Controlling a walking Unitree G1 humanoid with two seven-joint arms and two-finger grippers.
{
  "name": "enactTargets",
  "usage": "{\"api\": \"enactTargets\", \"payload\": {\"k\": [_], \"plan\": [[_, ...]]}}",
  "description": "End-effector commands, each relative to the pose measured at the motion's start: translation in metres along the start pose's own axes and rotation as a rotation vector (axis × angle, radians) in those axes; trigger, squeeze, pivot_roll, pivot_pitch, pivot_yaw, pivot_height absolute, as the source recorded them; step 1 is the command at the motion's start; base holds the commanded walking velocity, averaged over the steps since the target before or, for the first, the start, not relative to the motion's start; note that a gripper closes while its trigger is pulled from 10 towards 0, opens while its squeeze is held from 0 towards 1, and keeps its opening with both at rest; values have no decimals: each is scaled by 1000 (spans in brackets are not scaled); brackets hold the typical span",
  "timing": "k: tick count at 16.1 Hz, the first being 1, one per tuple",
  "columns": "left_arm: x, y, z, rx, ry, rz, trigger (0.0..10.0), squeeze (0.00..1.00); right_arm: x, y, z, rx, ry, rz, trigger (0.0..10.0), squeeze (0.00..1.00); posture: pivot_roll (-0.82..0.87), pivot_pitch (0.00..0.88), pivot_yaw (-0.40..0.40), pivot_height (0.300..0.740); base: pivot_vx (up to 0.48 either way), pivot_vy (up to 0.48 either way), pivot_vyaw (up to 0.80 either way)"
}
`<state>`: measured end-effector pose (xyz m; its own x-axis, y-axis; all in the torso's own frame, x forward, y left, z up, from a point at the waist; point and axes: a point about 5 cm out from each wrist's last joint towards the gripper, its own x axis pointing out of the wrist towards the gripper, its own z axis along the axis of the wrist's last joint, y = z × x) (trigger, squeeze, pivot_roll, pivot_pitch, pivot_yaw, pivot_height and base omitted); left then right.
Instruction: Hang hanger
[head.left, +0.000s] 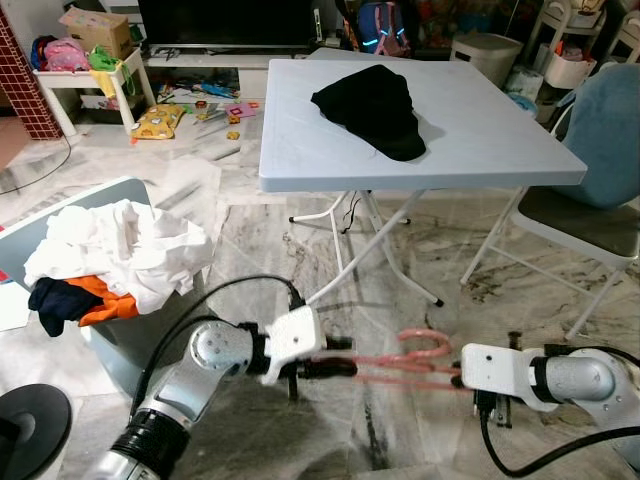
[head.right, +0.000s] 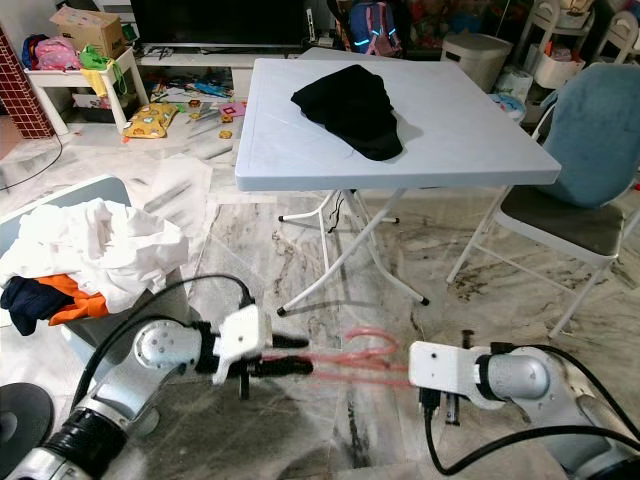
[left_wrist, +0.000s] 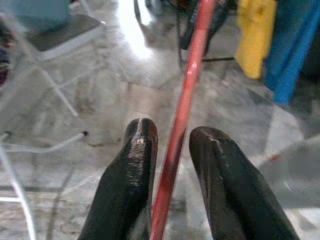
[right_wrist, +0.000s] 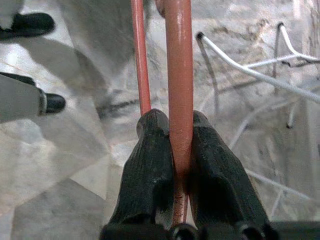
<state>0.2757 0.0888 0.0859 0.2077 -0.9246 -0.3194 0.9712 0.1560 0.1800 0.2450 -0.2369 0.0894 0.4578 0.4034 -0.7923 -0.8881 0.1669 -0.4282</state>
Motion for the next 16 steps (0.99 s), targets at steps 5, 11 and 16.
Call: {"api": "enactTargets", "payload": {"k": [5, 11, 16], "plan": [[2, 6, 22, -79, -81, 0, 10000, 1000, -2, -10, -29, 79, 132, -183, 0, 0, -6, 0, -47, 740, 0, 0, 0], [-3, 22, 4, -125, -65, 509, 10000, 1000, -6, 21, -33, 787, -8, -664, 0, 0, -22, 0, -48, 740, 0, 0, 0], [-2, 31, -5, -289, -69, 659, 10000, 1000, -4, 67, -15, 1345, 11, -905, 0, 0, -44, 0, -22, 740, 0, 0, 0]]}}
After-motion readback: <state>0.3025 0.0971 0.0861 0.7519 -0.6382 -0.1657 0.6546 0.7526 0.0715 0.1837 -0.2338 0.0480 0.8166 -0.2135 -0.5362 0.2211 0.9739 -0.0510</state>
